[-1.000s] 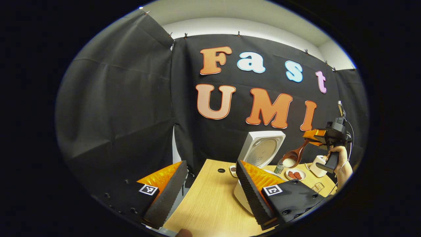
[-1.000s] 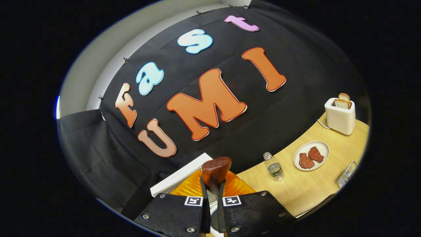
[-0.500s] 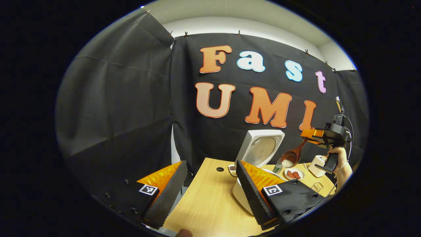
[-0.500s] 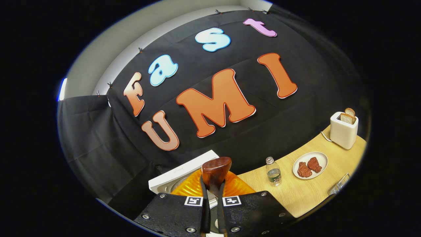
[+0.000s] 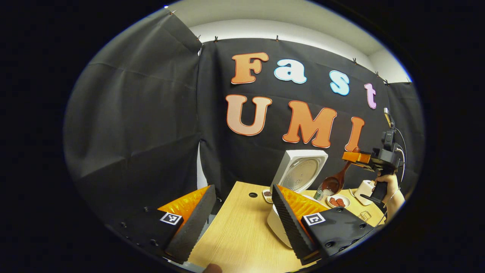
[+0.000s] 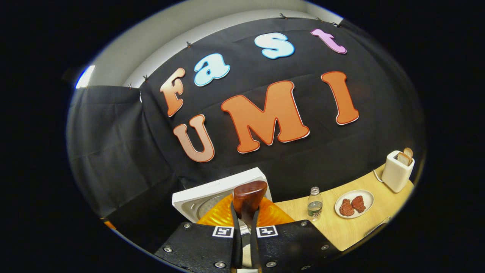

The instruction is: Close the left gripper, press the button to open the rice cooker; take a wooden spoon from the chopstick holder with the right hand, scoop a spoonful of rice and pour it into the rice cooker, then put the wooden spoon back into the chopstick holder.

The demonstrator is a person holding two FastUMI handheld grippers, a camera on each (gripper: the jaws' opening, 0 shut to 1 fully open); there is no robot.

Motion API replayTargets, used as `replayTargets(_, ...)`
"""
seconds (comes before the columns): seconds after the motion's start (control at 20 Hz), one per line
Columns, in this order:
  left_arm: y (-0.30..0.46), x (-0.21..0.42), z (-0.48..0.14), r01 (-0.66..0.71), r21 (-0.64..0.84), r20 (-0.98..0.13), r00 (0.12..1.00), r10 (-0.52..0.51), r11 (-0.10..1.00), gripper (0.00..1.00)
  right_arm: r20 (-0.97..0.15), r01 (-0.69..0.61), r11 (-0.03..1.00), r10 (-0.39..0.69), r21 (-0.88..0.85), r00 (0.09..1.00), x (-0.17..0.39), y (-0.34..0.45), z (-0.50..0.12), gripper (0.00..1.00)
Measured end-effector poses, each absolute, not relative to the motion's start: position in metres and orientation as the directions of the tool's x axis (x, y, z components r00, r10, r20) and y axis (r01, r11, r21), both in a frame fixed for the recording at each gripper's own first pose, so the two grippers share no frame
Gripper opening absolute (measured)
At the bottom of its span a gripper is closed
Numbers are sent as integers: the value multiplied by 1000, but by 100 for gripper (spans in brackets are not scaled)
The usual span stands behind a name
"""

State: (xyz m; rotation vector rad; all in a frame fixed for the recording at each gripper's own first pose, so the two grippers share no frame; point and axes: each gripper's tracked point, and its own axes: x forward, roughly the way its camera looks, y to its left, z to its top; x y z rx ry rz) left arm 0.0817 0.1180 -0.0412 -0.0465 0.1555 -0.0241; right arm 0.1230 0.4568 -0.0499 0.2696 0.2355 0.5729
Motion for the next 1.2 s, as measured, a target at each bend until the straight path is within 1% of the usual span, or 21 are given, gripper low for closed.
replayTargets(0.15,117,79,-41,19,-44,-155,988,-26,999,100,-132,-536,795,586,286,799,112,462,-54,8)
replayTargets(0.35,115,76,-42,17,-39,-156,987,-23,999,100,-141,-575,797,600,182,787,108,470,-59,7)
replayTargets(0.65,115,70,-40,11,-37,-155,988,-17,999,100,-149,-598,794,607,106,780,95,473,-67,8)
replayTargets(0.75,114,69,-40,9,-40,-156,988,-15,999,100,-152,-597,794,608,117,779,96,472,-67,8)
replayTargets(0.95,110,66,-37,21,-55,-149,988,-29,998,100,-145,-571,796,601,202,786,95,458,-59,8)
replayTargets(1.2,105,64,-34,50,-63,-149,987,-59,997,100,-127,-505,819,551,273,825,95,411,-49,8)
